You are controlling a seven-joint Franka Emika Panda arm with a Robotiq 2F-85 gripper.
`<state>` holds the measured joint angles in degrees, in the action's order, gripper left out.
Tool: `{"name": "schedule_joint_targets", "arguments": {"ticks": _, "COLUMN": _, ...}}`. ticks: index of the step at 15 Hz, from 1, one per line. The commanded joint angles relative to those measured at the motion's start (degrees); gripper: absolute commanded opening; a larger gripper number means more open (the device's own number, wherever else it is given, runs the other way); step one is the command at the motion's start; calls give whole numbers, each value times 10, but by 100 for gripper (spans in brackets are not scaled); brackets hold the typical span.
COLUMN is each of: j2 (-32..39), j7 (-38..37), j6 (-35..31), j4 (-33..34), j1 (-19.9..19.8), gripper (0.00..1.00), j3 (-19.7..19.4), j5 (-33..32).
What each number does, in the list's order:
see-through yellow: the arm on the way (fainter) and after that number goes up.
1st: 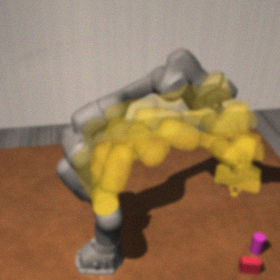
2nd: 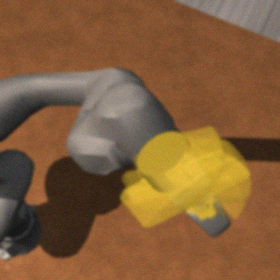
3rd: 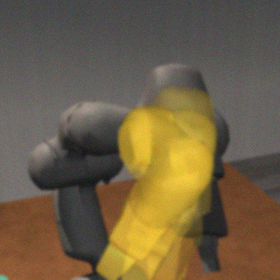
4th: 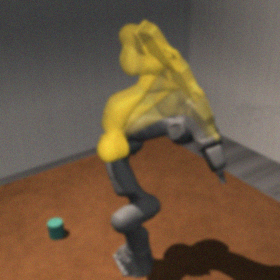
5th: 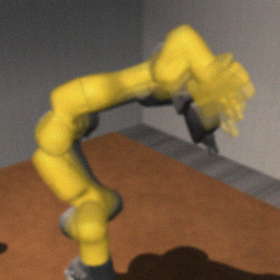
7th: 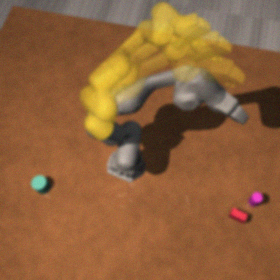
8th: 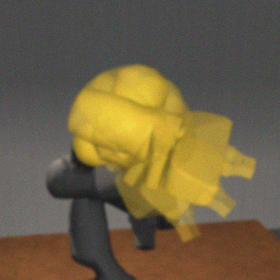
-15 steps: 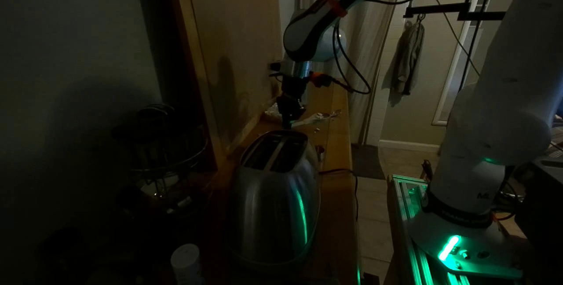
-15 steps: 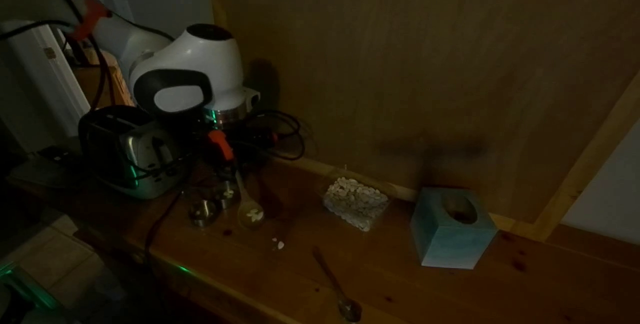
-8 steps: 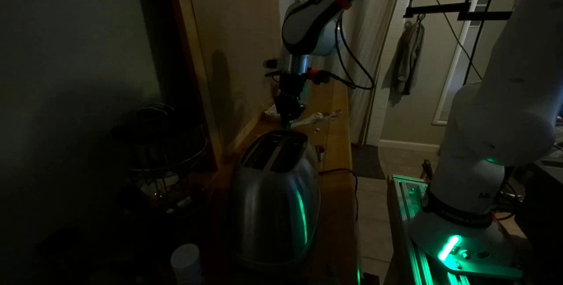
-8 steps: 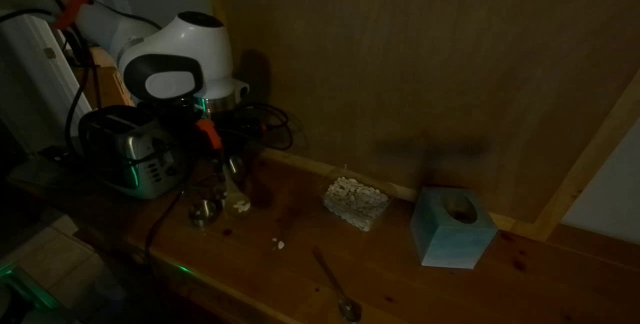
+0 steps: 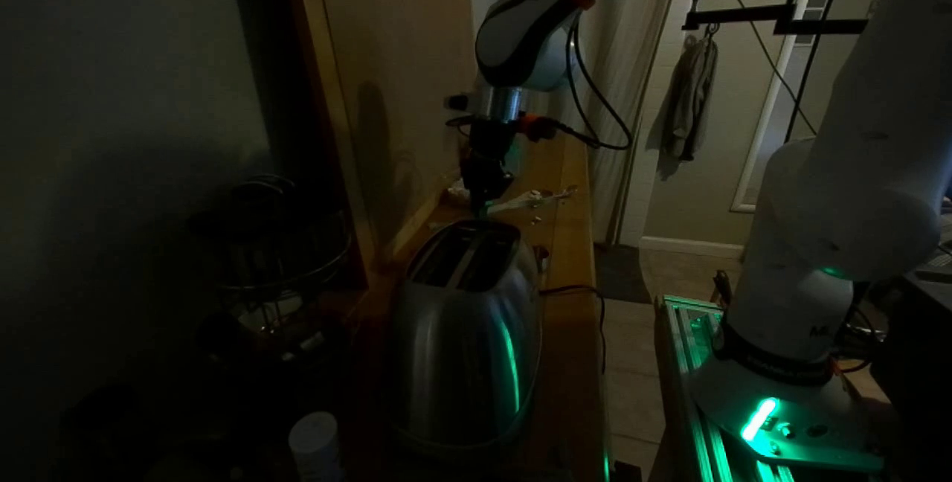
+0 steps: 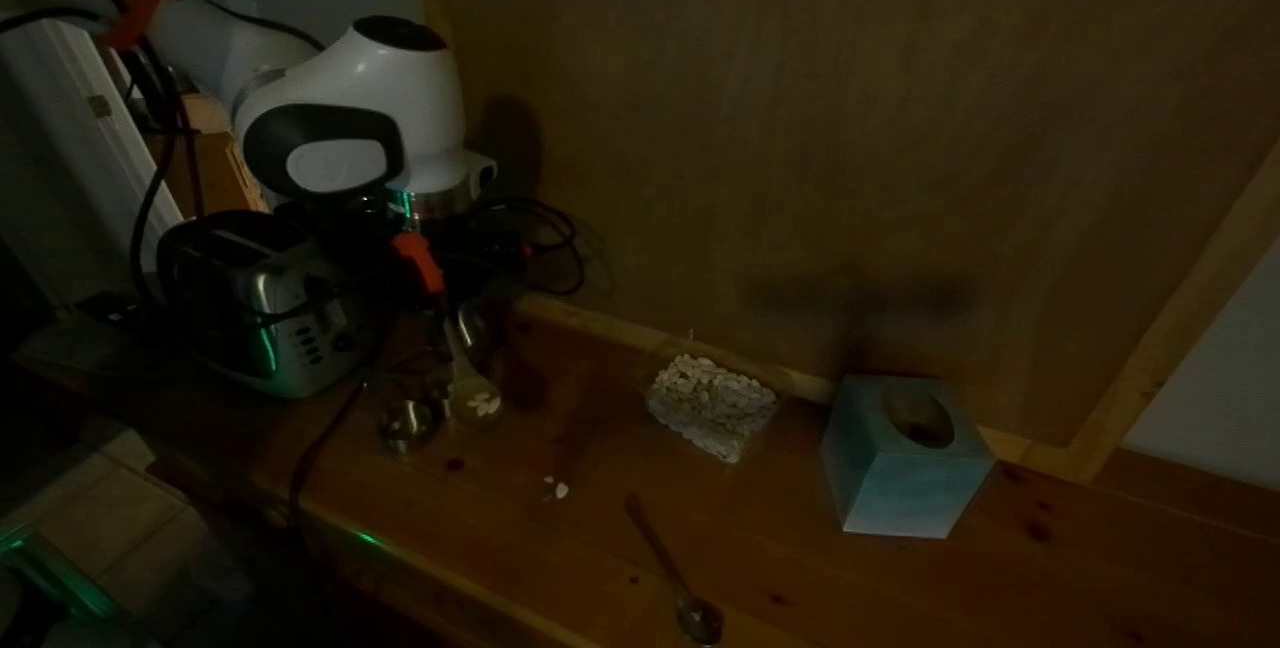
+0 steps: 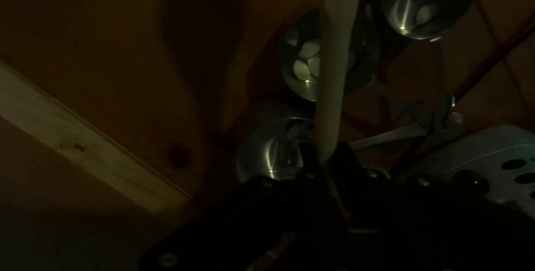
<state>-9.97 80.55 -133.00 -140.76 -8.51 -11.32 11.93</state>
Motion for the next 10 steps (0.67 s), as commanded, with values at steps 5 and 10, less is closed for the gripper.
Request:
{"name": "schedule_joint_targets", "arguments": {"ticks": 5, "j2": -39, "j7": 71, "j6": 47, "j4": -2, "j1": 36, "gripper": 4, "j3": -16, "j5": 87}}
{"name": "schedule_joint_targets", "arguments": {"ticks": 10, "j2": -44, "j7": 139, "j6": 48, "j4": -6, "j1": 54, "gripper": 4, "j3": -24, "j5": 170}}
